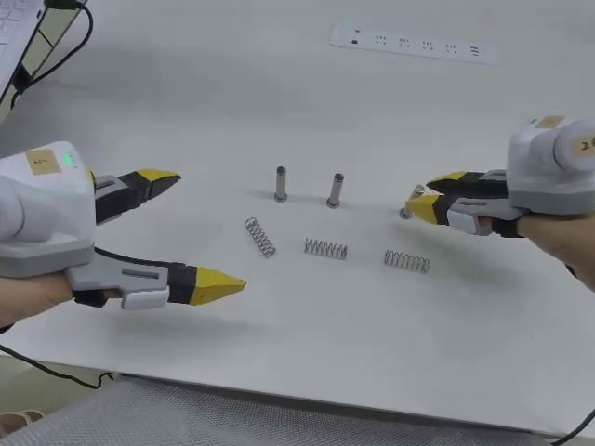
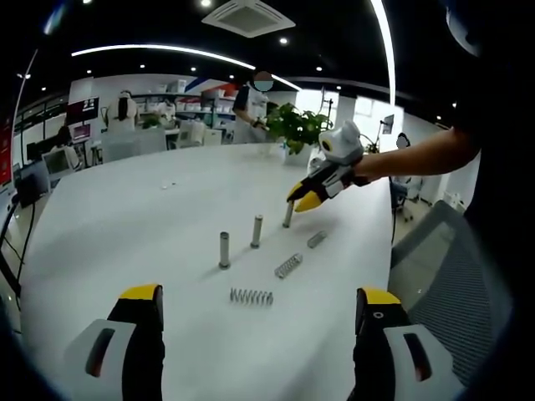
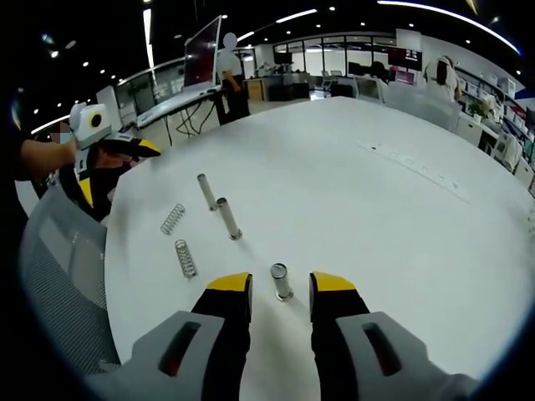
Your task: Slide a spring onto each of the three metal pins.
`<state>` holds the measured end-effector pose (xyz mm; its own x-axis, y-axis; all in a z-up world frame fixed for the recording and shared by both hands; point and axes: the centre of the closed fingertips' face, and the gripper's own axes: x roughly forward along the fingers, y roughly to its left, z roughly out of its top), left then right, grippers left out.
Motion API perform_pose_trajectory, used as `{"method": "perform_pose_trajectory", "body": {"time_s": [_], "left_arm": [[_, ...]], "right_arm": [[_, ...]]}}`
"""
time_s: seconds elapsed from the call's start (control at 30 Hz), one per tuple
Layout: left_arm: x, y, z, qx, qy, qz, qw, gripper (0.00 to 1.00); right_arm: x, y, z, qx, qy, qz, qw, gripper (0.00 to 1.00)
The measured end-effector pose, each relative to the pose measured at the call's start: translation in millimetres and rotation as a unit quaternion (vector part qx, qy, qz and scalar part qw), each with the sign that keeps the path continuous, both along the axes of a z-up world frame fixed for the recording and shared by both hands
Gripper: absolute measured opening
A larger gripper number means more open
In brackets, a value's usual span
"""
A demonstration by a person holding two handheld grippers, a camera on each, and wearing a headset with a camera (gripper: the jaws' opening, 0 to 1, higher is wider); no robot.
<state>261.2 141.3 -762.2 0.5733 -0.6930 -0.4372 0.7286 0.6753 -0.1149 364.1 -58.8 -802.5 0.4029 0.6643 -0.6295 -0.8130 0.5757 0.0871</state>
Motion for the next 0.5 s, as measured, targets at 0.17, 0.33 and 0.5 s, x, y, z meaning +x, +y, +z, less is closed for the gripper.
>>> {"method": "perform_pose_trajectory", "body": {"time_s": [0.17, 0.33, 0.5], "left_arm": [[1.0, -0.2, 1.2, -0.002, -0.001, 0.0, 1.0, 0.93], [1.8, -0.4, 2.3, -0.004, -0.002, 0.0, 1.0, 0.93], [3.3, -0.8, 4.4, -0.009, -0.003, 0.003, 0.9999, 0.93]], "right_arm": [[1.1, -2.6, 2.4, 0.0, -0.005, -0.001, 1.0, 0.3], [0.3, -4.9, 5.4, 0.003, -0.007, -0.001, 1.0, 0.33], [-1.0, -7.6, 7.2, 0.003, -0.01, 0.001, 0.9999, 0.36]]}}
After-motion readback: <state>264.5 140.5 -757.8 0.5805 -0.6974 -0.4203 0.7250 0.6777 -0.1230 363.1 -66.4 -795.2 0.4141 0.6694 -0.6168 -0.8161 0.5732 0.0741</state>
